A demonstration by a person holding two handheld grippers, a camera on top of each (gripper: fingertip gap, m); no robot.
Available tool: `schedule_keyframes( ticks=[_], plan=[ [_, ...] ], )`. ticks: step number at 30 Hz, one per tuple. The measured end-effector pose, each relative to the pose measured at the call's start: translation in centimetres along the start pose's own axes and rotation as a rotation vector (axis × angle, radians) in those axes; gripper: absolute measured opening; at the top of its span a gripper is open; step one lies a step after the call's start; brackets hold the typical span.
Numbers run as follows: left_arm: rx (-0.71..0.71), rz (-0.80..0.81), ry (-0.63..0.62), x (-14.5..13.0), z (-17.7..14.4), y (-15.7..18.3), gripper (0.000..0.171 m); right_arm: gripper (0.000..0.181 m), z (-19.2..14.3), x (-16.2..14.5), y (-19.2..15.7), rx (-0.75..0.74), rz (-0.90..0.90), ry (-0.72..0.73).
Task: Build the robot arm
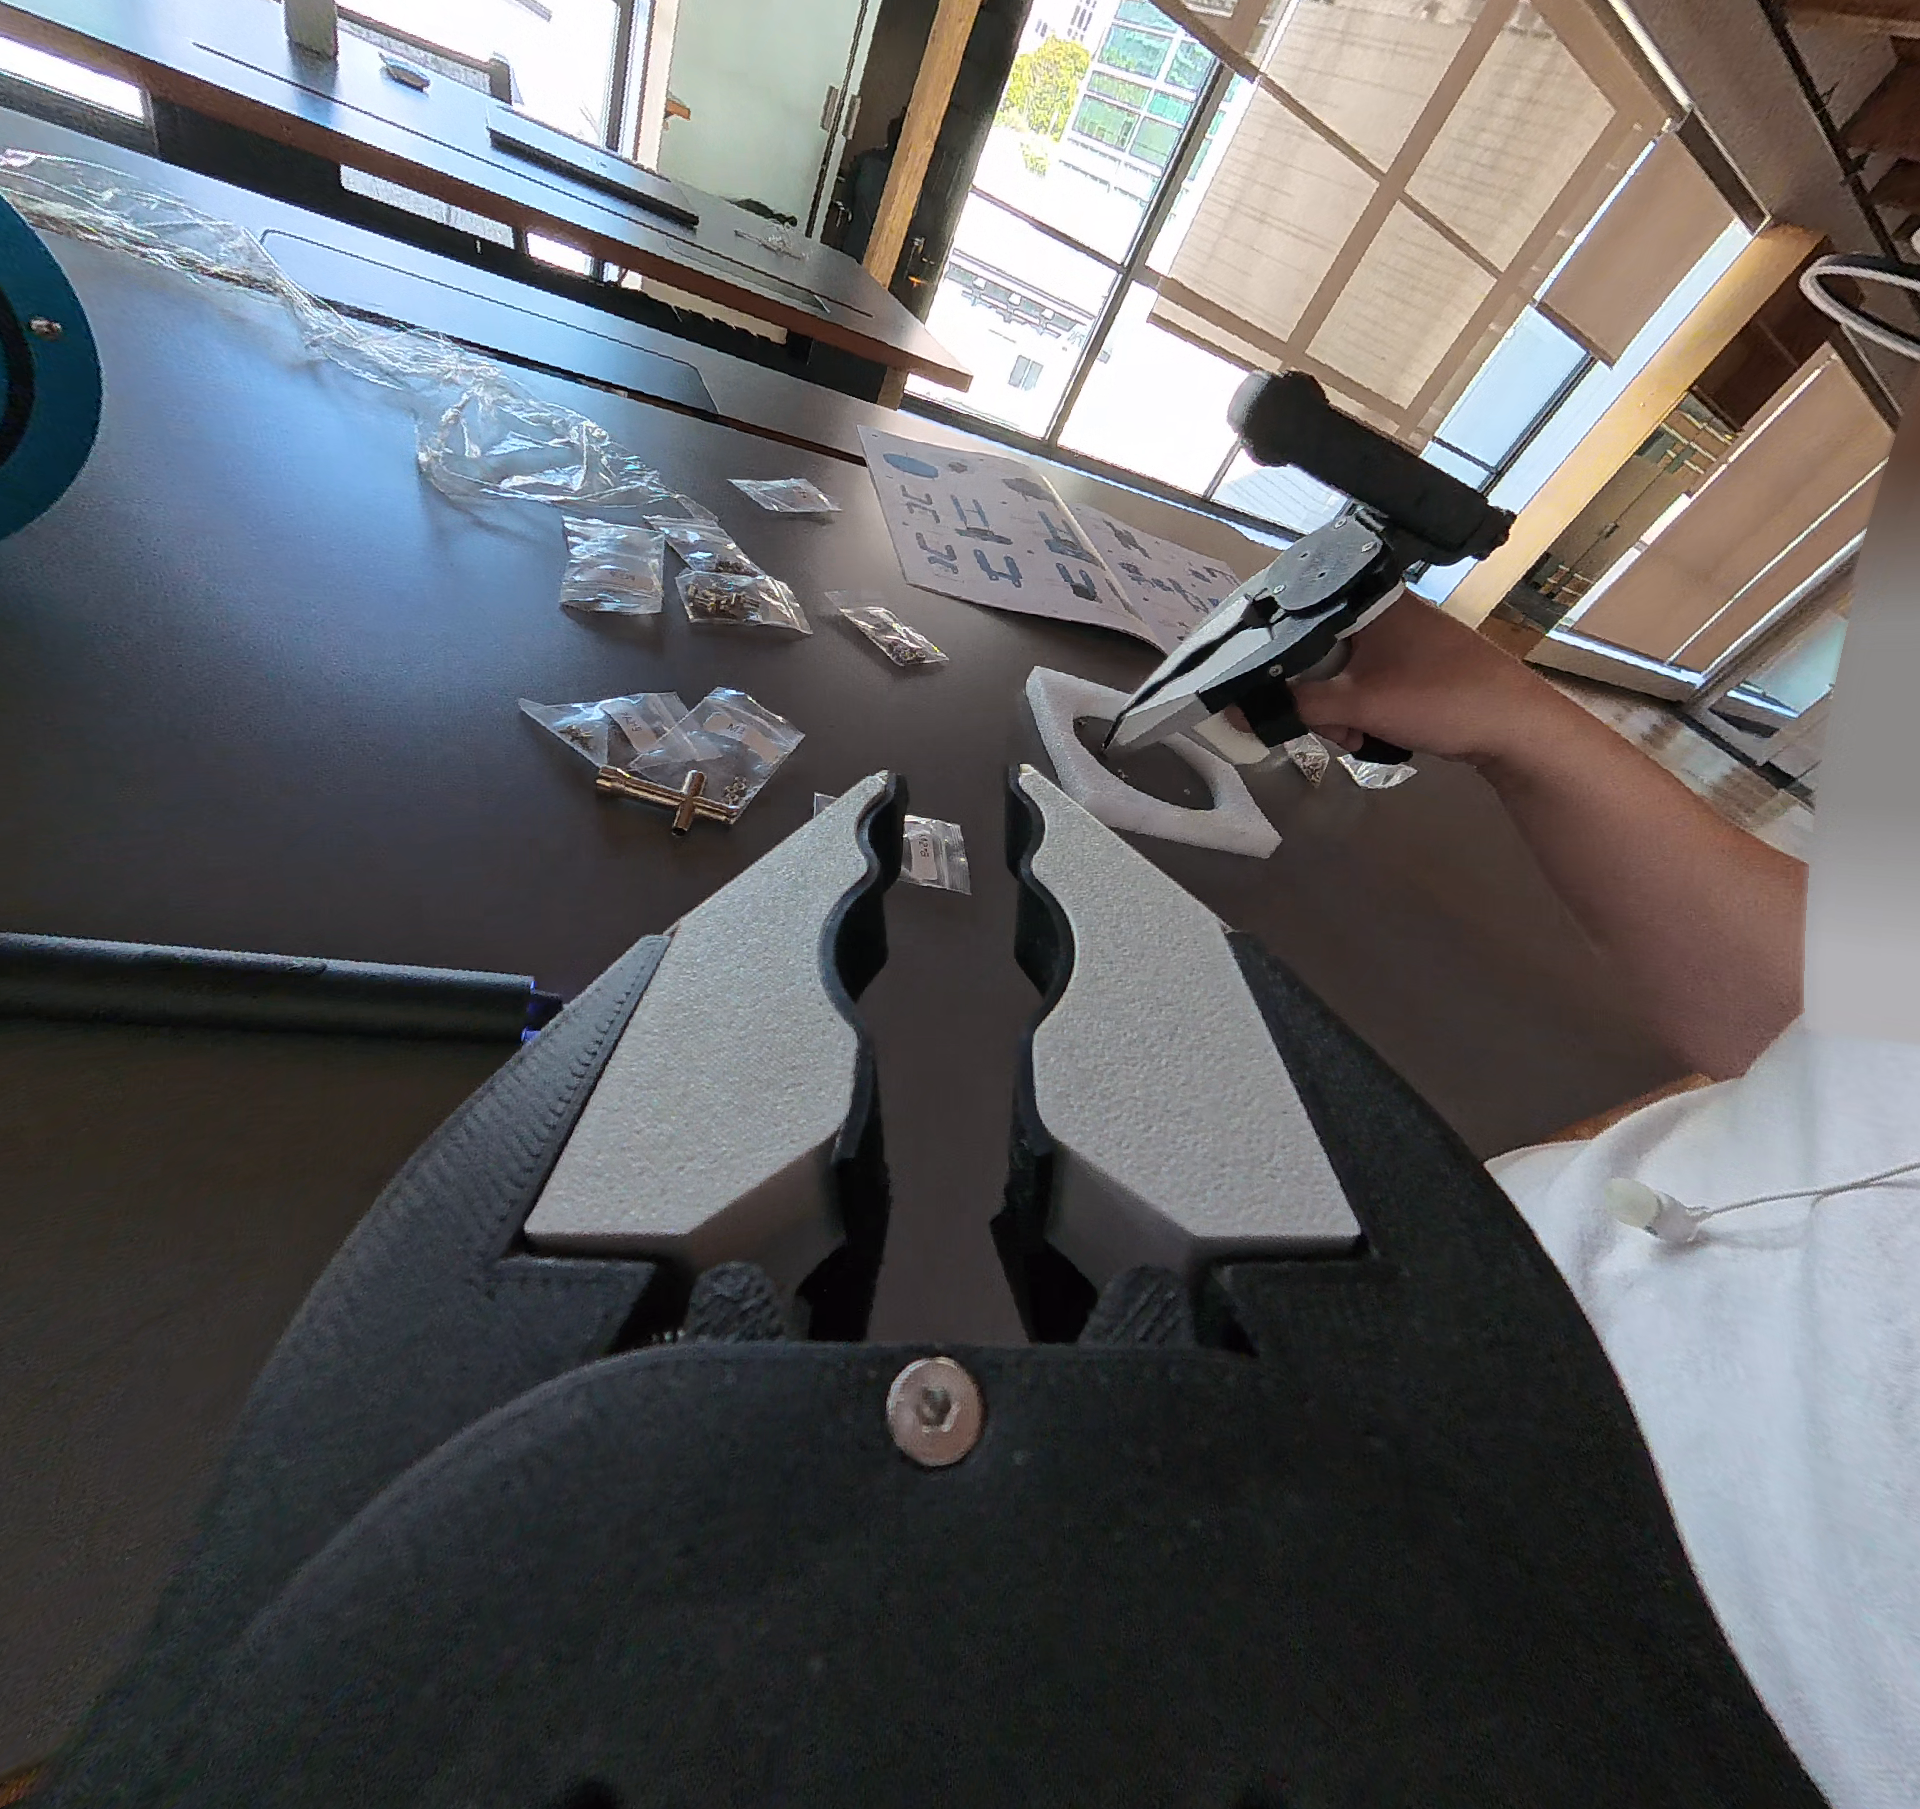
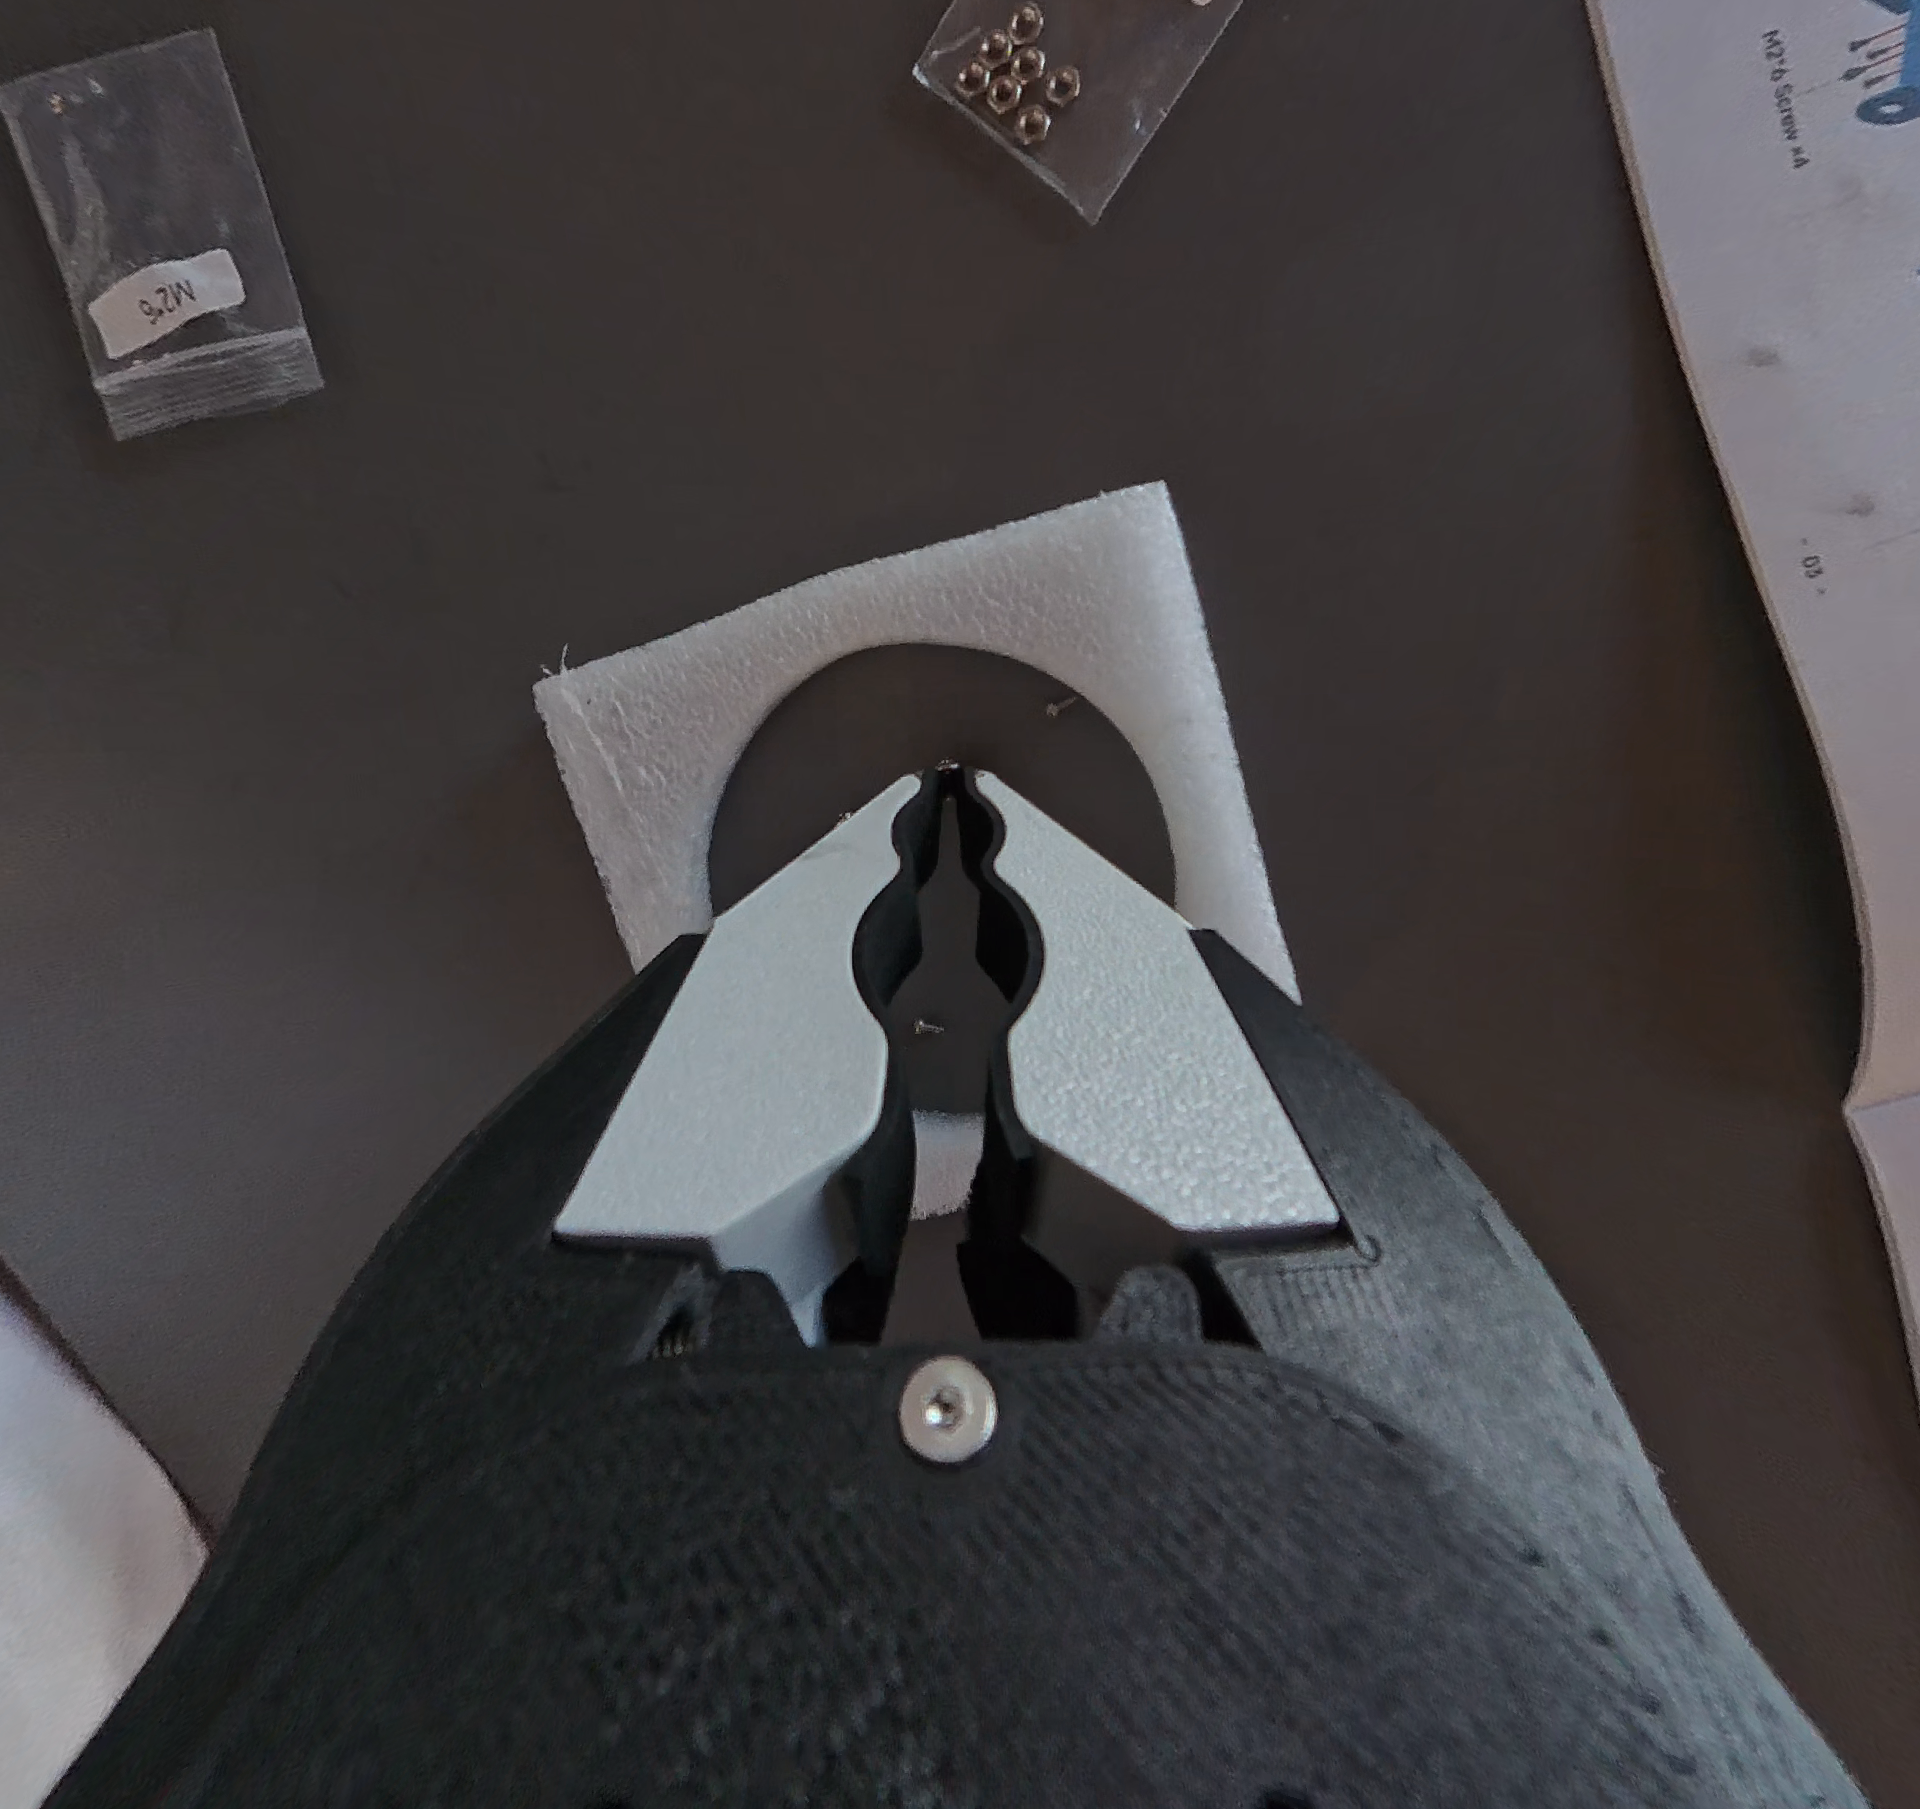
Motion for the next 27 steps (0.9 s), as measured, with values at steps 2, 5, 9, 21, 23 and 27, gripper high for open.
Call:
schedule_keyframes(
  ticks=[2,5,9,21,23,27],
  plan=[
    [-0.004,-0.004,0.000,0.0,-0.1,-0.1,0.018,0.003,-0.3,-0.2,0.2,0.040,0.017,0.048],
    [0.002,-0.002,-0.008,-0.2,-0.2,-0.2,0.017,0.003,-1.1,-0.5,0.4,0.111,0.020,0.151],
    [-0.028,-0.032,-0.016,-0.8,0.3,-0.5,0.017,0.003,-2.5,-0.8,0.0,0.223,-0.005,0.311],
    [-0.053,0.287,-0.194,-0.6,7.9,-0.1,0.012,0.002,-4.0,1.4,-6.8,0.484,-0.234,0.684],
    [0.081,0.501,-0.334,0.0,8.5,-0.5,0.000,0.002,-3.4,1.5,-7.4,0.439,-0.267,0.653],
    [0.329,0.806,-0.554,1.3,9.4,-1.8,0.002,0.002,-2.4,1.6,-8.3,0.398,-0.304,0.630]
  ],
)
Point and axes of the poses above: each gripper's, where its closed fingertips meet, z out along the fingers, x out of its top, y = z × x across the jaws, the point moved 9 cm from there along -z, back along the fingers, and after that the axes turned 1 degree about -y, right-handed, at the moved point
